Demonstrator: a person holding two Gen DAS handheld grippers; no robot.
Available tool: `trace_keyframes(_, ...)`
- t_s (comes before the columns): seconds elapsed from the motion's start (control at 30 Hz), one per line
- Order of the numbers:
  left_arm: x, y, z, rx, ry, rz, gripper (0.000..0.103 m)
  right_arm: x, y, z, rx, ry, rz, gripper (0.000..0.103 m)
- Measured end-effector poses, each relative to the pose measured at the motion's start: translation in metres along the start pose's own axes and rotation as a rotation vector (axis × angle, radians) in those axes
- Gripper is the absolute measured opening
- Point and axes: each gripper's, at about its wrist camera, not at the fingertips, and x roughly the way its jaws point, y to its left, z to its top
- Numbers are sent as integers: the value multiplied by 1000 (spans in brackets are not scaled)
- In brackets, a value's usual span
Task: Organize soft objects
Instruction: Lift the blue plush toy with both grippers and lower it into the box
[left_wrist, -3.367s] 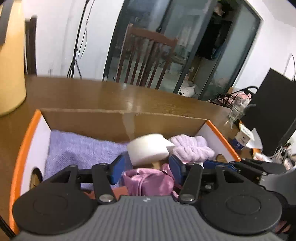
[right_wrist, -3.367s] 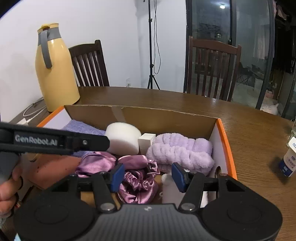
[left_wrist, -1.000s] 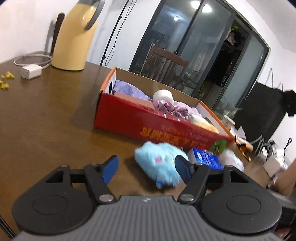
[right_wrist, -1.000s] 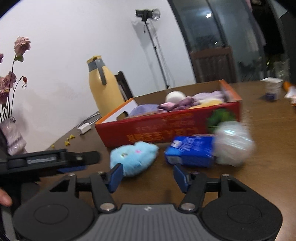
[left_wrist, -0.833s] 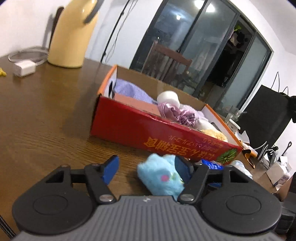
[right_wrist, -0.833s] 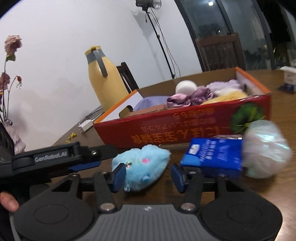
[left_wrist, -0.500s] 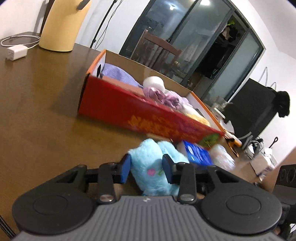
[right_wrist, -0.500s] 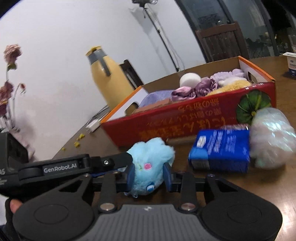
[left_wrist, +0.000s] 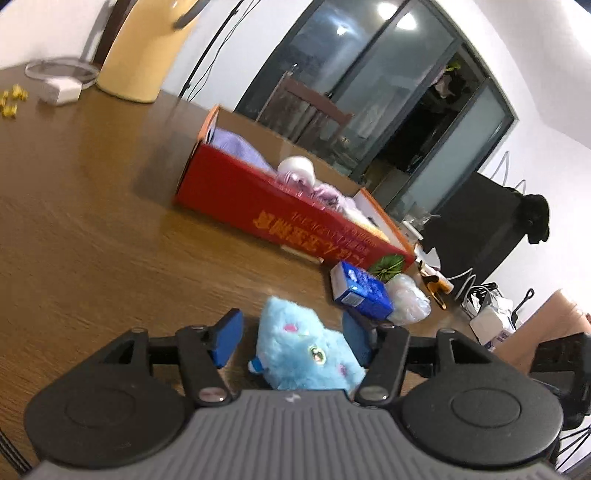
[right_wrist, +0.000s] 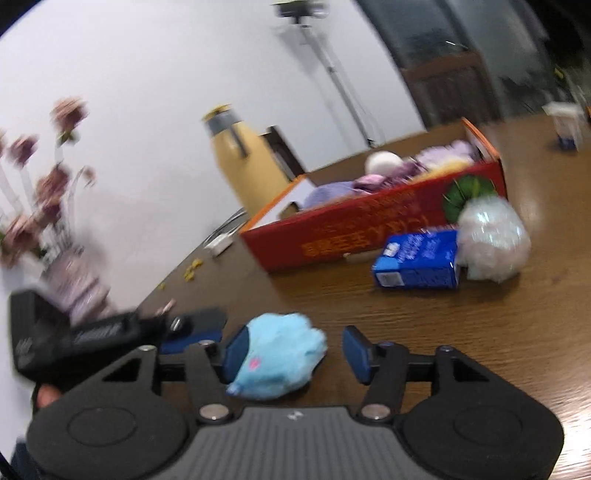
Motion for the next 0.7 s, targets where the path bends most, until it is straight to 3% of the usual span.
trace_keyframes(0.07, 4, 3, -3, -19, 20, -34, 58, 10, -2, -3, 34, 11, 14, 57)
trace_keyframes(0.13, 7, 4, -7, -22, 45, -41, 38, 16, 2, -7, 38, 20, 21, 55)
trace_keyframes(0.17, 8, 4, -10, -20, 55, -42, 35, 19, 3, -9, 29, 30, 27, 51)
trace_keyframes(0.2, 8, 5, -12, -26, 56, -49, 34, 23, 6, -11, 22, 42, 27, 41)
trace_keyframes(0.43, 6, -6, -11, -18, 37, -58, 33, 21, 9, -10, 33, 42, 15, 39)
trace_keyframes(0.53, 6, -21, 10, 35, -19, -127, 33, 6, 19, 12, -24, -56, 3, 39)
trace_keyframes(0.7, 52, -33, 86, 33, -27, -227, 32, 16, 23, 86, -141, -134, -58, 38)
